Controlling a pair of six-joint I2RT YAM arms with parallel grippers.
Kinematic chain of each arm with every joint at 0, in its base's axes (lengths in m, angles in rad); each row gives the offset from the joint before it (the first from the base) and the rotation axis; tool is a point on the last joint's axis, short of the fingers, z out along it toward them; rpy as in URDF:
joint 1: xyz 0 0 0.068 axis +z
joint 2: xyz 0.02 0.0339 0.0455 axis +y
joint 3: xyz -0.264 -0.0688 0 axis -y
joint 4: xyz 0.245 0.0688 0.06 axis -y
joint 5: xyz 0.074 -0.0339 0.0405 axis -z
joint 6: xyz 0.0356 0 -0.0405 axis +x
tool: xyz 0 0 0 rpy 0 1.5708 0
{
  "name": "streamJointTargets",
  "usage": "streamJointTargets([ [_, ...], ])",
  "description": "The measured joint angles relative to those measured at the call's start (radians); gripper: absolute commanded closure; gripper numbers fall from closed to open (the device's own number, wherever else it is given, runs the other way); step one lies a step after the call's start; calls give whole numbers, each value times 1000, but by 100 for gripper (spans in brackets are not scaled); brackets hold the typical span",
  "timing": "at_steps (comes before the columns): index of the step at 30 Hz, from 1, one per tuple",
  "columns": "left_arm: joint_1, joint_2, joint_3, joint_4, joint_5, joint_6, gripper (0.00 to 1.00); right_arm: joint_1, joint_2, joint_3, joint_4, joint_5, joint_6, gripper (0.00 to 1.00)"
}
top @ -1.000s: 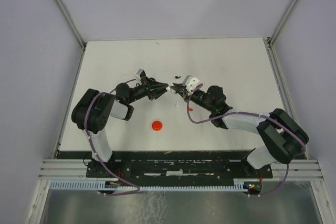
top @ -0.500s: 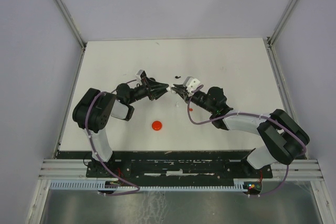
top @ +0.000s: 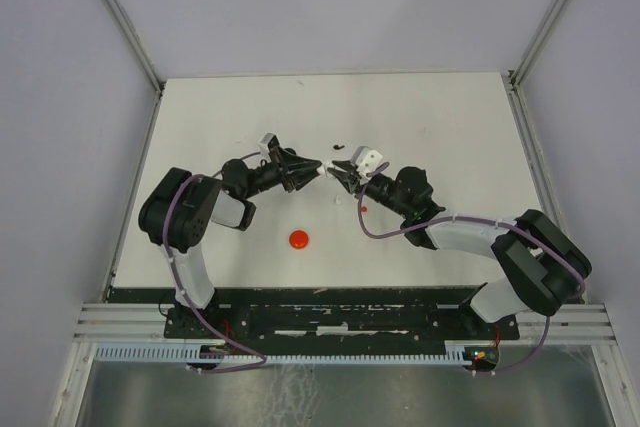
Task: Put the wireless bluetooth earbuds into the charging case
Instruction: Place the earbud in the charging case, then pick up the earbud from the center of the board.
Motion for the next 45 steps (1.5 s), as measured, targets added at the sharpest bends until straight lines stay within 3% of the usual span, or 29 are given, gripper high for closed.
streamJointTargets([
  [14,0,13,0,3,0,0,97,0,-9,-11,-7,0,17,54],
  [21,0,16,1,4,0,0,97,0,-61,-20,-10,11,47,34],
  [26,0,24,1,1,0,2,97,2,-158,-11,-69,142,87,28],
  [32,7,24,5,-10,16,54,97,-11,-195,268,-564,498,212,27],
  [35,20,24,14,-23,39,98,97,-42,-165,415,-791,584,276,28],
  [39,36,23,31,-30,71,158,97,-86,-62,523,-1033,581,337,33],
  [45,46,5,33,-61,114,241,97,-97,164,595,-1304,395,343,35],
])
